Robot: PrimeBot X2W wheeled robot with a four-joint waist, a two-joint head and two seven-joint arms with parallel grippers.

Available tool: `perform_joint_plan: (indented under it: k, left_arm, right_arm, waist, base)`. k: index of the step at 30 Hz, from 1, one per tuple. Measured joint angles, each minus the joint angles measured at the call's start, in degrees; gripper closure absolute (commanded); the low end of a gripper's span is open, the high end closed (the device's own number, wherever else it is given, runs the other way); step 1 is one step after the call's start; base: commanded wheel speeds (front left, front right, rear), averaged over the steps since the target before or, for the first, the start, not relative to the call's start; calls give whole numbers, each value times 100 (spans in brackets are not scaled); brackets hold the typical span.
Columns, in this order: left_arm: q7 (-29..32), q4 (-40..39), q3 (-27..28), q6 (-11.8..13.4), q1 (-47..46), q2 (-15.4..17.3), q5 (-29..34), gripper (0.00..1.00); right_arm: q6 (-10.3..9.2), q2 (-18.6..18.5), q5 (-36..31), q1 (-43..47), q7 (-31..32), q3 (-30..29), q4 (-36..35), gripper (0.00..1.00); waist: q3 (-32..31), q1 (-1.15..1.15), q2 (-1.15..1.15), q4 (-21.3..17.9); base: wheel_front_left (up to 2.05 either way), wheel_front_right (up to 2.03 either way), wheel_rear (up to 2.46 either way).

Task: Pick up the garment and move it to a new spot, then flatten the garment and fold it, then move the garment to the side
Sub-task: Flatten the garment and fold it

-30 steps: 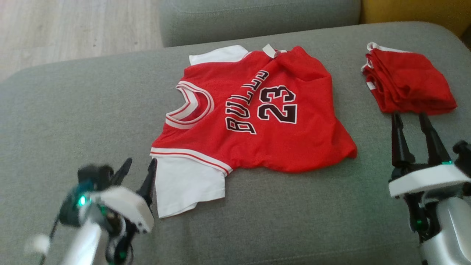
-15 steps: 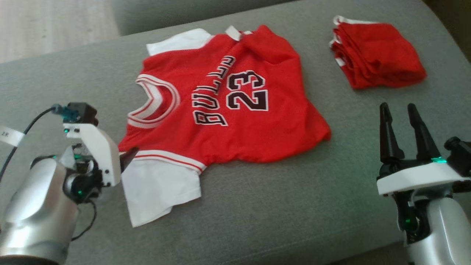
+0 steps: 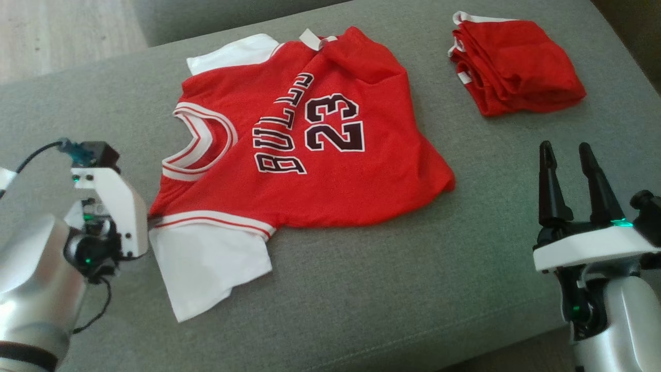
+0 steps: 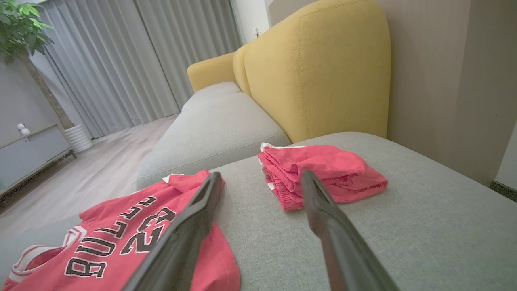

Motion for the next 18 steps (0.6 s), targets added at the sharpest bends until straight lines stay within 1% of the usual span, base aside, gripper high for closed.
perform_joint_plan:
  k: [4, 8, 12, 14, 15, 16, 17, 18]
  left_arm:
    - [-69, 229, -12, 0, -138, 116, -16, 100]
    - [36, 537, 9, 2, -365, 431, -16, 100]
    - [29, 791, 77, 80, -388, 516, -27, 100]
    - [-67, 889, 125, 115, -391, 553, -31, 100]
    - [-126, 939, 151, 137, -393, 561, -32, 69]
    - [-193, 974, 174, 153, -394, 560, -35, 13]
    - [-286, 1009, 193, 158, -394, 556, -41, 0]
    - [-385, 1047, 207, 159, -396, 550, -74, 0]
  right_arm:
    - [0, 26, 0, 2, 10, -53, -82, 0]
    - [0, 31, 0, 19, 109, -91, -159, 0]
    - [0, 32, 0, 76, 162, -91, -196, 0]
    - [0, 32, 0, 92, 186, -92, -202, 0]
    - [0, 32, 0, 91, 186, -94, -205, 0]
    - [0, 32, -1, 91, 186, -105, -207, 0]
    - [0, 32, -9, 92, 187, -124, -207, 0]
    - [0, 32, -19, 92, 187, -146, -207, 0]
  waist:
    - [-21, 0, 0, 106]
    - [2, 0, 0, 194]
    - [65, 0, 0, 210]
    - [83, 0, 0, 202]
    - [86, 0, 0, 199]
    - [83, 0, 0, 202]
    - [74, 0, 0, 212]
    - [58, 0, 0, 228]
  base:
    - [0, 0, 0]
    - [0, 0, 0]
    - [0, 0, 0]
    - [0, 0, 0]
    - [0, 0, 0]
    - [0, 0, 0]
    - [0, 0, 0]
    - [0, 0, 0]
